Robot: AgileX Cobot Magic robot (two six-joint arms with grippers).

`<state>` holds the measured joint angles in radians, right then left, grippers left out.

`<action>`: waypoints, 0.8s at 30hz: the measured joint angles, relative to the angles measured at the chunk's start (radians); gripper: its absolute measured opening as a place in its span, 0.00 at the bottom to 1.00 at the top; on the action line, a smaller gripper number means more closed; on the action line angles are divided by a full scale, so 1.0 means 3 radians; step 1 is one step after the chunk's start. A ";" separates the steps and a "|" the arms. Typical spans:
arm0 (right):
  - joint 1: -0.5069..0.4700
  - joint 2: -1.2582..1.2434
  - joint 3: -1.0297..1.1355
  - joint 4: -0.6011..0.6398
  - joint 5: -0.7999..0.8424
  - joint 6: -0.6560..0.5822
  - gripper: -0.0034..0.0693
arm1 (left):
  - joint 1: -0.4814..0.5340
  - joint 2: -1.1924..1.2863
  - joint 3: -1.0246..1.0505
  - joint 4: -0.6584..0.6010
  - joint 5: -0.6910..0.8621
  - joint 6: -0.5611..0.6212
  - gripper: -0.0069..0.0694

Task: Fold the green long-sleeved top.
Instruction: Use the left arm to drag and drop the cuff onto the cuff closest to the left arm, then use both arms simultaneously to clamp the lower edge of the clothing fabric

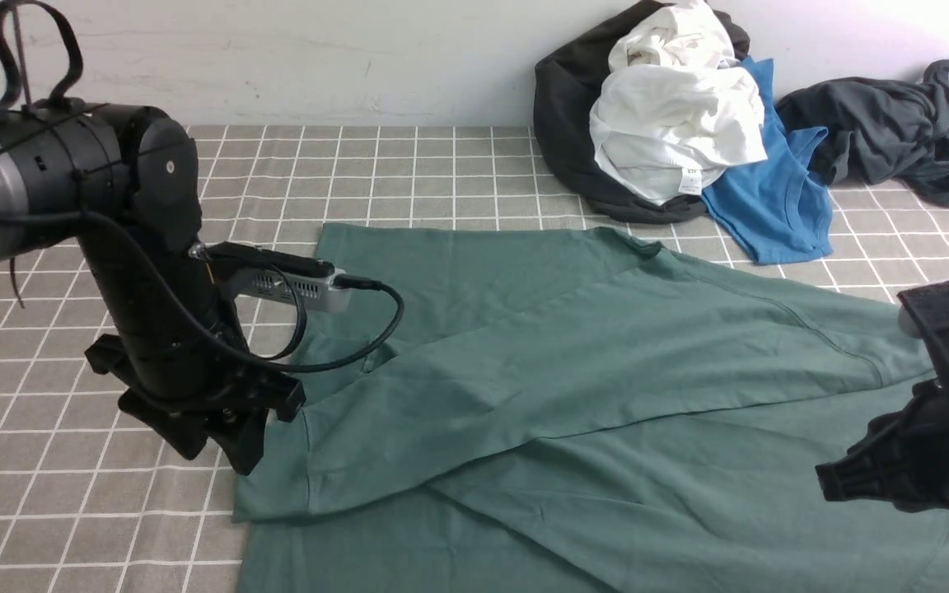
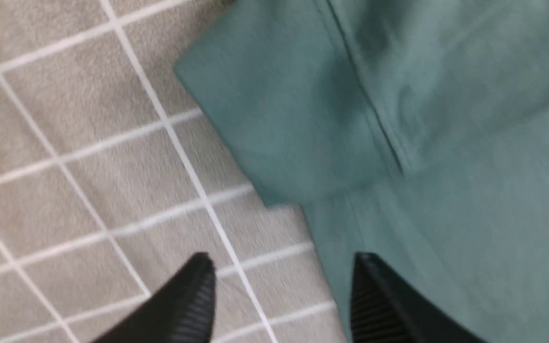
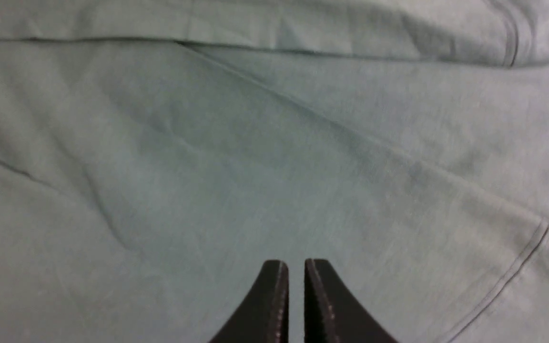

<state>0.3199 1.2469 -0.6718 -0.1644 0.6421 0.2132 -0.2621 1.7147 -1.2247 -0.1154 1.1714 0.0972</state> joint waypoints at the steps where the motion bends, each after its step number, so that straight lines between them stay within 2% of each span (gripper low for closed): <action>1: 0.0000 0.0000 0.0000 0.0051 0.0043 -0.0045 0.12 | -0.0028 -0.0051 0.0050 0.0009 0.0002 0.0000 0.61; 3: 0.0000 0.0000 -0.0003 0.0340 0.0178 -0.0287 0.12 | -0.0309 -0.0398 0.0359 0.0025 -0.0043 0.0146 0.67; 6: 0.0000 0.0000 -0.0046 0.0677 0.0295 -0.0629 0.12 | -0.0584 -0.0581 0.0708 0.0049 -0.0196 0.0513 0.69; 9: 0.0000 0.0000 -0.0146 0.1245 0.0415 -0.1247 0.12 | -0.1035 -0.0695 0.1197 0.0092 -0.0378 0.1119 0.69; 12: 0.0000 0.0000 -0.0196 0.1699 0.0500 -0.1773 0.12 | -0.1316 -0.0695 0.1537 0.0176 -0.0517 0.1523 0.69; 15: 0.0000 0.0000 -0.0200 0.2005 0.0580 -0.2162 0.12 | -0.1467 -0.0680 0.1742 0.0265 -0.0737 0.1765 0.69; 18: 0.0000 0.0000 -0.0202 0.2136 0.0638 -0.2342 0.12 | -0.1504 -0.0622 0.1873 0.0347 -0.0988 0.1896 0.68; 20: 0.0000 0.0000 -0.0202 0.2182 0.0659 -0.2405 0.12 | -0.1504 -0.0563 0.1938 0.0385 -0.1118 0.1956 0.66; 24: 0.0000 0.0000 -0.0202 0.2202 0.0684 -0.2448 0.12 | -0.1511 -0.0548 0.1995 0.0629 -0.1333 0.1918 0.43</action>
<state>0.3199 1.2469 -0.7324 0.4962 0.8473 -0.5213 -0.7155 1.5503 -0.6262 0.0733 0.7716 0.6725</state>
